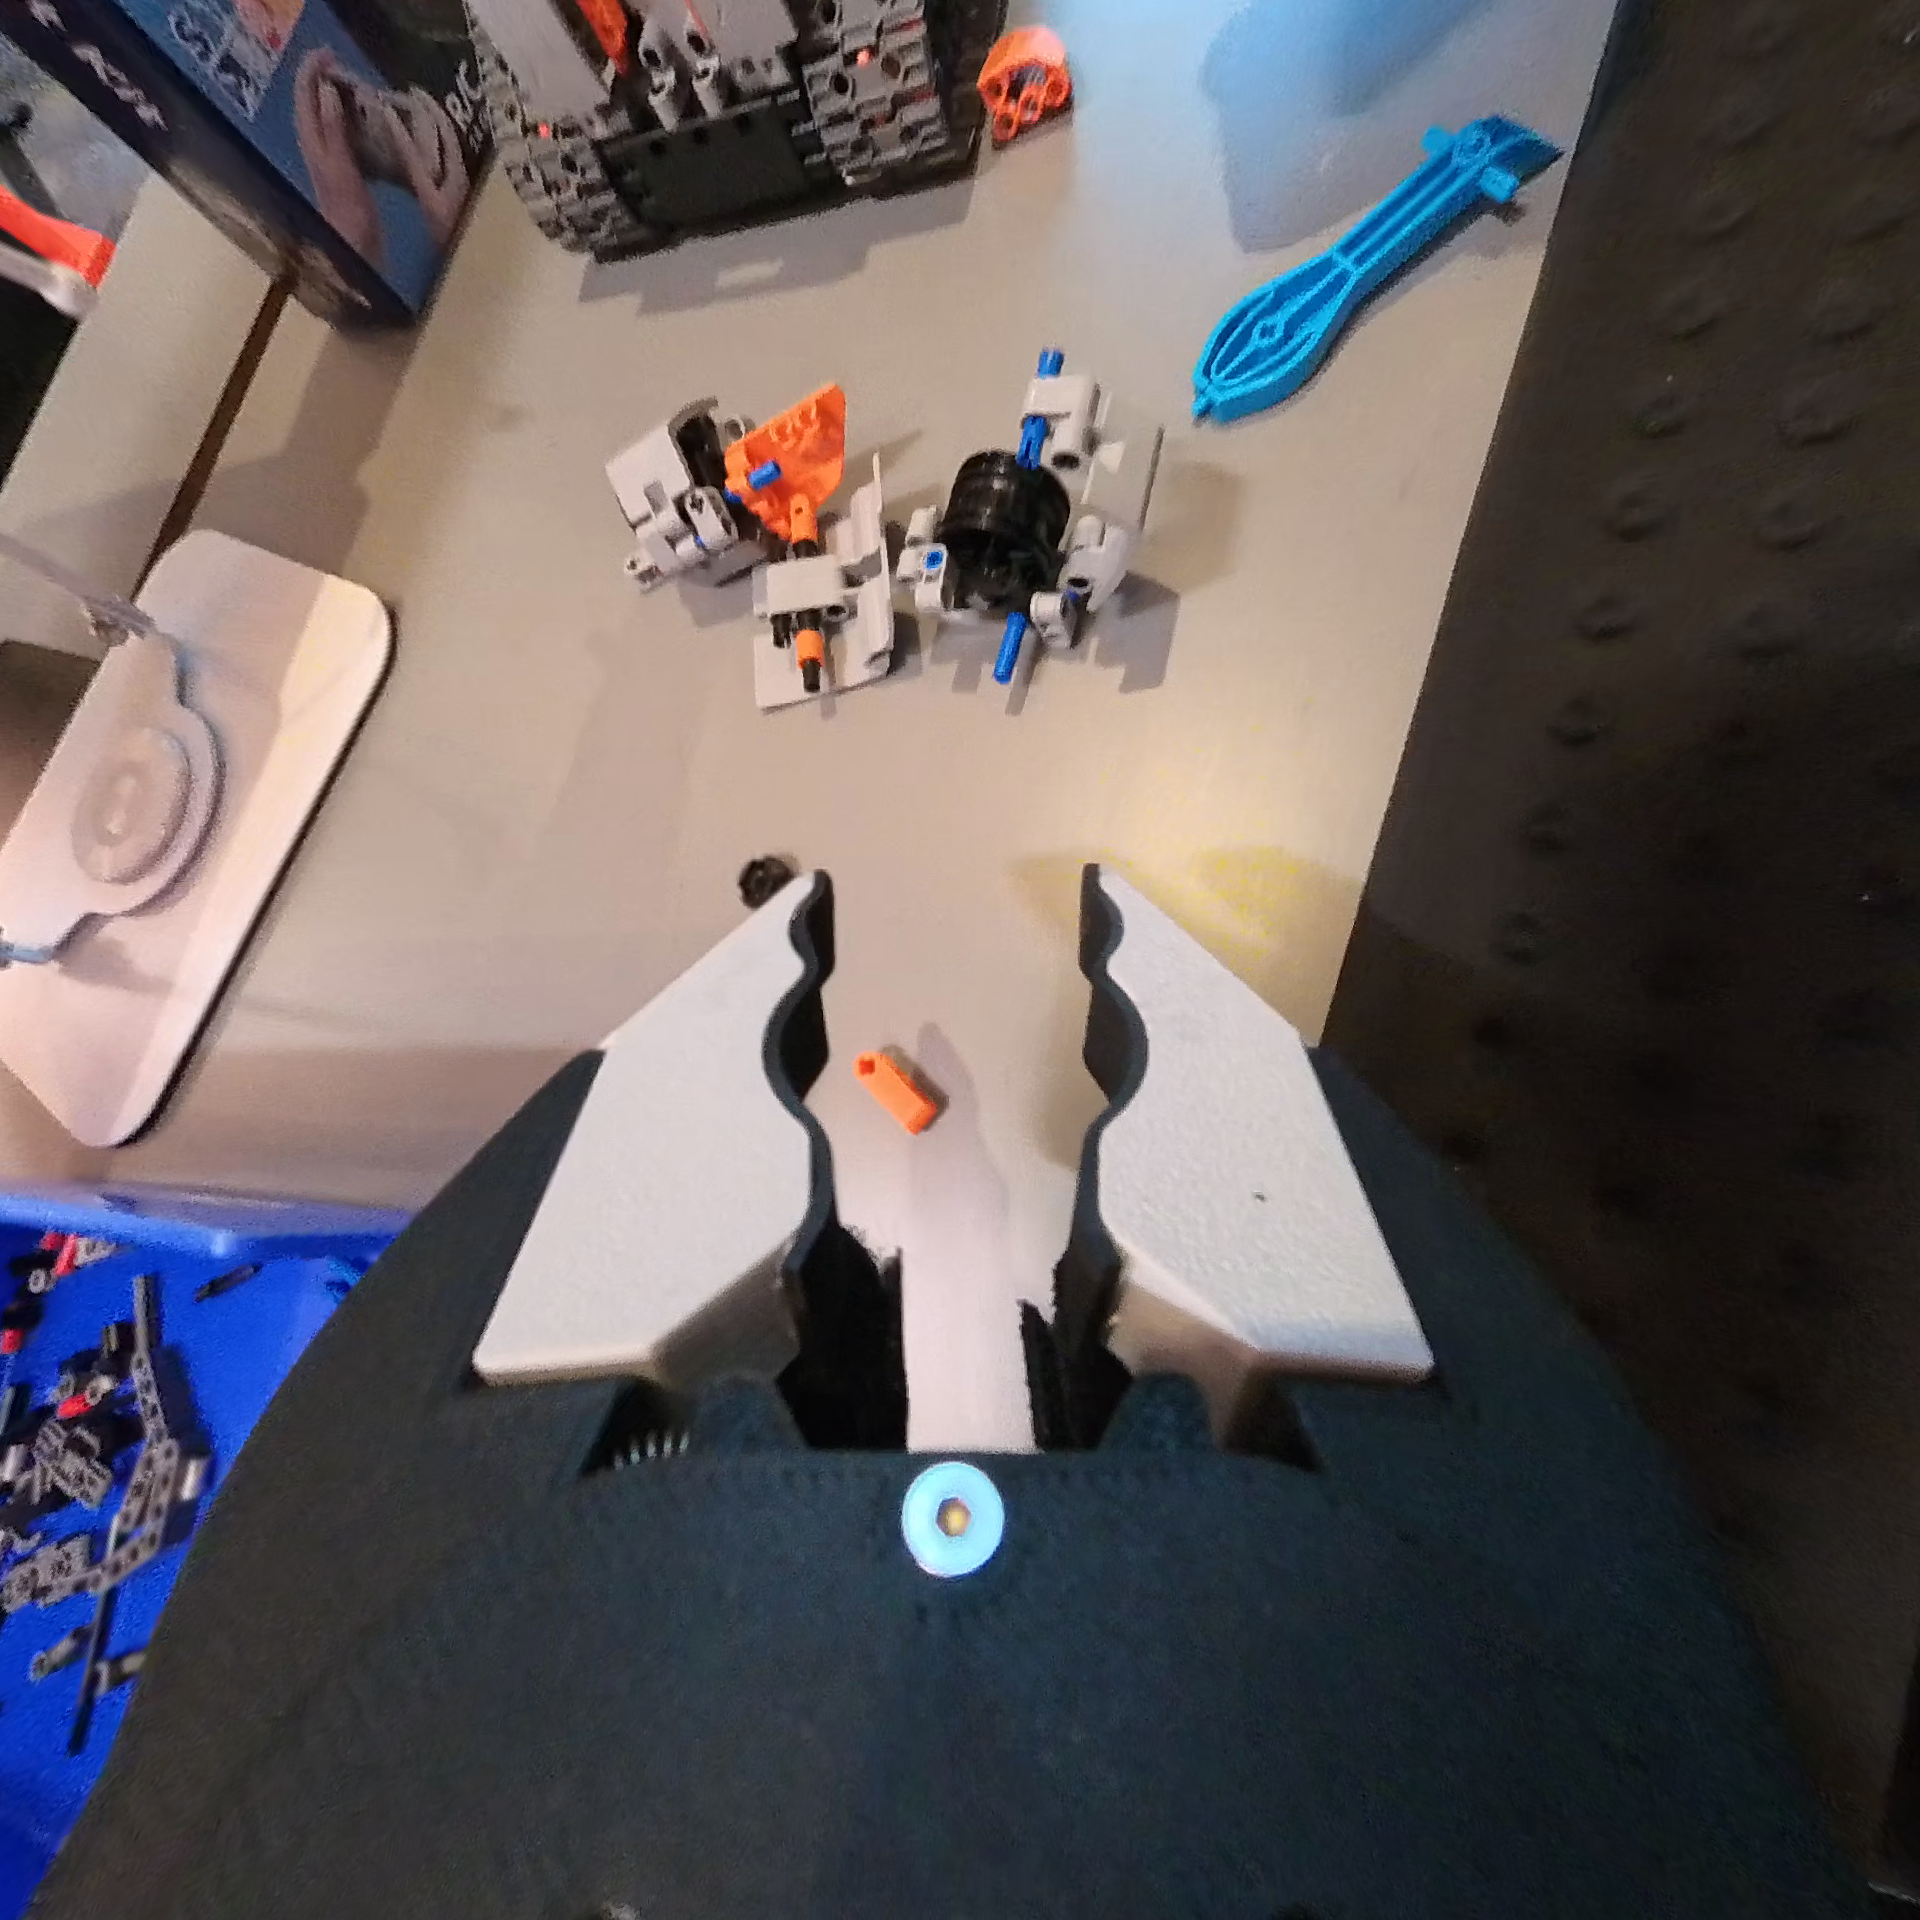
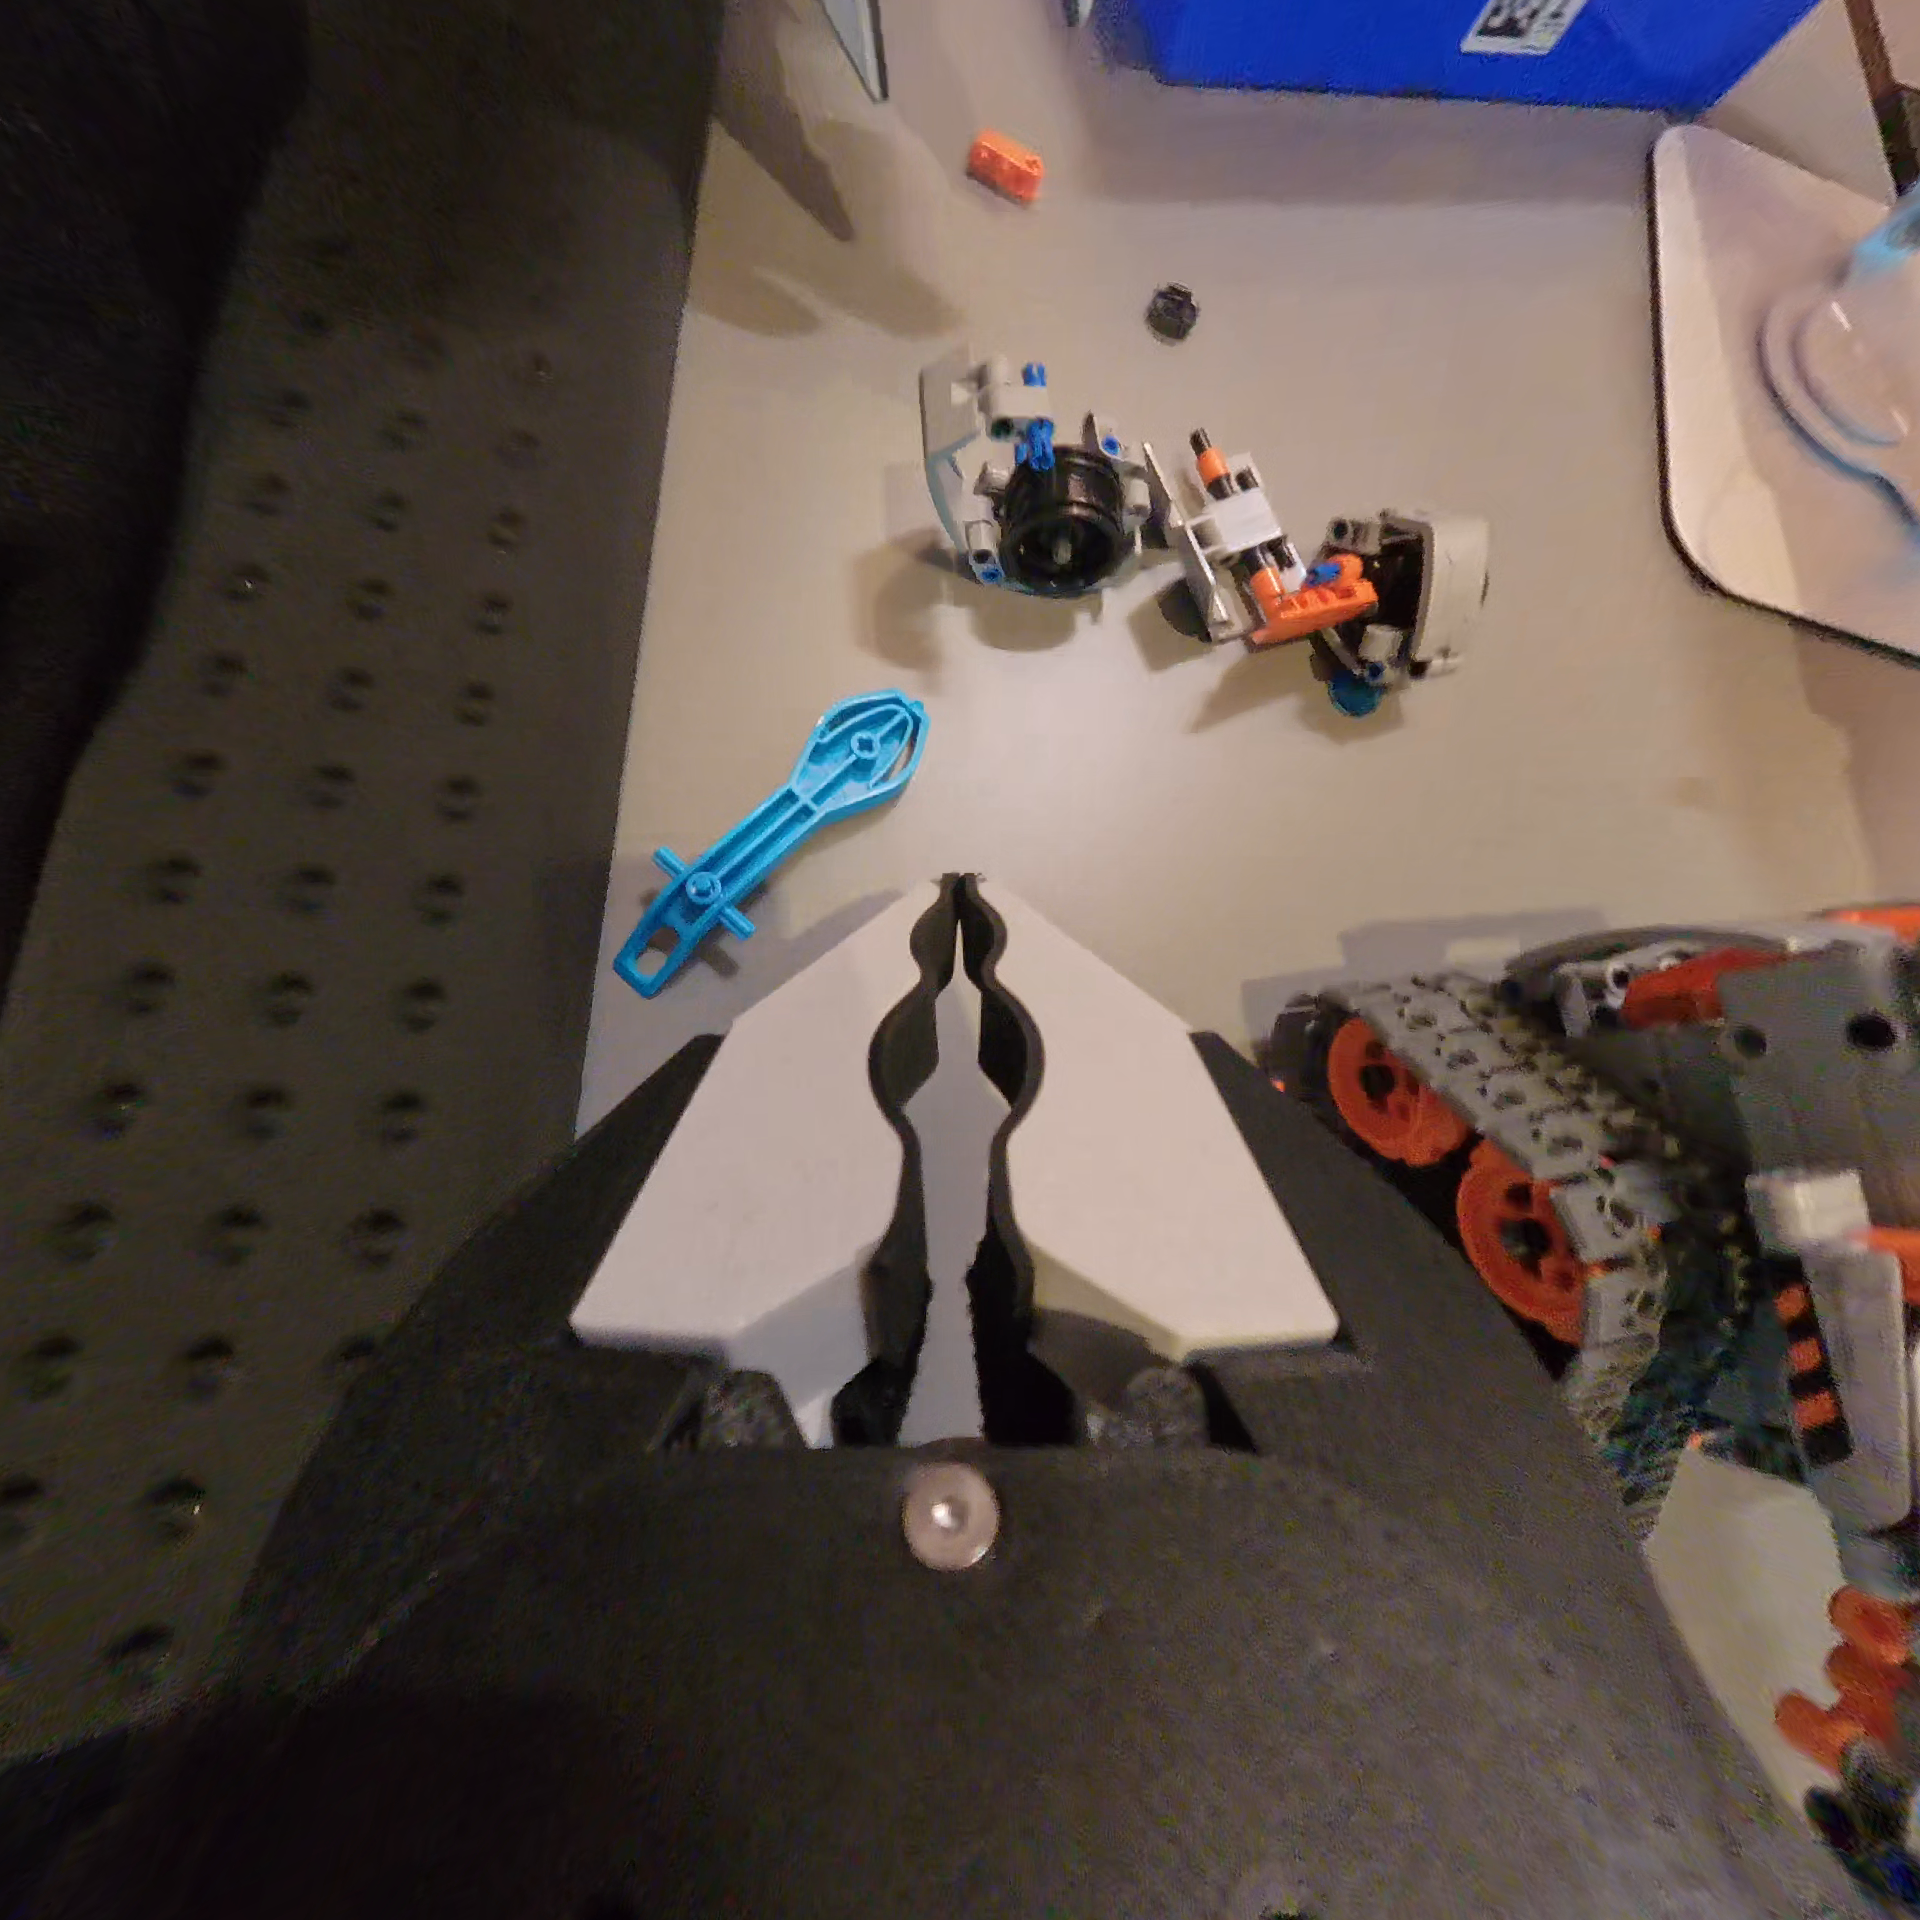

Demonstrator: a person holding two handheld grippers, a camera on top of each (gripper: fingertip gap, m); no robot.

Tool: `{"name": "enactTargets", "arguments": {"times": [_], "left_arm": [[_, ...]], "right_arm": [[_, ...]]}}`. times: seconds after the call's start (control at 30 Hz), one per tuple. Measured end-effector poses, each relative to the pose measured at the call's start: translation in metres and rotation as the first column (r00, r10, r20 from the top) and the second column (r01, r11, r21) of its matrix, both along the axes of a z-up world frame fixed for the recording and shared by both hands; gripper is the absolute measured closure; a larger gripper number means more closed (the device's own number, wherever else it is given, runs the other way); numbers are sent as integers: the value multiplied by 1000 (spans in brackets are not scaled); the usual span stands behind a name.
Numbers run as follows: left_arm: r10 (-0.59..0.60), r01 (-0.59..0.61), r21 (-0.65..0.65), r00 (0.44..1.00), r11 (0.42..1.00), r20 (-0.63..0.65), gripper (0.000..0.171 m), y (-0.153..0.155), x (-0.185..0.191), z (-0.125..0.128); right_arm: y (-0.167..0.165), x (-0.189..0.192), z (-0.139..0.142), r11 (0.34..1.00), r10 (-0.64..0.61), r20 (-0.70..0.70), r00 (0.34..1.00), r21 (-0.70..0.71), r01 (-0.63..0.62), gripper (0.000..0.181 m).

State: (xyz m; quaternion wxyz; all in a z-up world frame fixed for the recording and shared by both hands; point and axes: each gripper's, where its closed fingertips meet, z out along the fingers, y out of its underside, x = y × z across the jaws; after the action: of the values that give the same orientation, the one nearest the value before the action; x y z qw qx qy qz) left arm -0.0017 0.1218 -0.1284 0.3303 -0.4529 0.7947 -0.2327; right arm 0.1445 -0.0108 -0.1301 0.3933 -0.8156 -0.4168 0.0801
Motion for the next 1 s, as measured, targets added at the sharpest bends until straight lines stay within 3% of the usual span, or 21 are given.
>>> {"name": "enactTargets", "arguments": {"times": [0.03,0.2,0.23,0.27,0.3,0.43,0.6,0.77,1.0], "left_arm": [[-9,9,1,1000,1000,4,125,-3,2,2],[-12,12,39,1000,999,9,120,-2,8,6],[-5,5,43,1000,999,15,120,1,7,9],[2,-3,44,1000,999,24,120,3,5,12],[12,-13,45,999,999,39,120,7,3,16],[55,-58,36,996,998,75,121,24,-6,26],[103,-107,60,992,992,72,119,41,-11,27],[212,-223,151,974,963,84,120,78,-37,47],[427,-443,313,896,840,123,131,173,-100,107]], "right_arm": [[-1,1,1,1000,-13,-19,1000,11,13,181],[0,15,13,994,-77,-39,996,70,80,143],[-3,19,19,992,-80,-33,996,91,83,154],[-7,25,28,988,-87,-34,996,125,91,177],[-11,33,42,978,-114,-53,992,172,122,181],[-43,76,94,903,-260,-160,952,309,298,181],[-85,101,103,863,-396,-130,909,287,417,164],[-79,73,96,888,-331,-128,935,294,355,163],[-22,16,73,949,-160,-106,981,257,182,163]]}}
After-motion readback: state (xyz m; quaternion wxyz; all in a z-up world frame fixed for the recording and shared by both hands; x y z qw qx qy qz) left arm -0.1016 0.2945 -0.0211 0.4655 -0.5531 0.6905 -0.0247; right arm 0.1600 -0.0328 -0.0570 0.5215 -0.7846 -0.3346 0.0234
